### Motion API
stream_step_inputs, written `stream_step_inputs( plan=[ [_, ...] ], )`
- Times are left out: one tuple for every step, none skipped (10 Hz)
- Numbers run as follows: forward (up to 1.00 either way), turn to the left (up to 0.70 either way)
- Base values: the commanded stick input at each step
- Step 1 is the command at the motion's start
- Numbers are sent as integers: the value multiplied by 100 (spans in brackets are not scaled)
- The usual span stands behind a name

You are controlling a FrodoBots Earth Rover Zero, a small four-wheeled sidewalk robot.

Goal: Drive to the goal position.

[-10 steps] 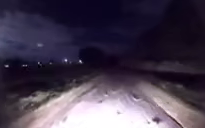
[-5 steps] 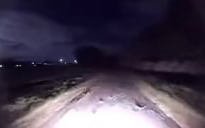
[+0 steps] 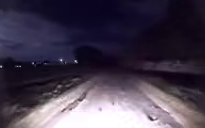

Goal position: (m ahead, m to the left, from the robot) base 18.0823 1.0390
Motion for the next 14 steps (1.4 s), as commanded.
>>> stream_step_inputs(
  plan=[
    [85,-5],
    [85,0],
    [85,0],
    [85,0],
    [85,0],
    [85,0],
    [85,-2],
    [85,-3],
    [85,-5],
    [85,-6],
    [85,0],
    [85,0],
    [85,0],
    [85,0]
  ],
)
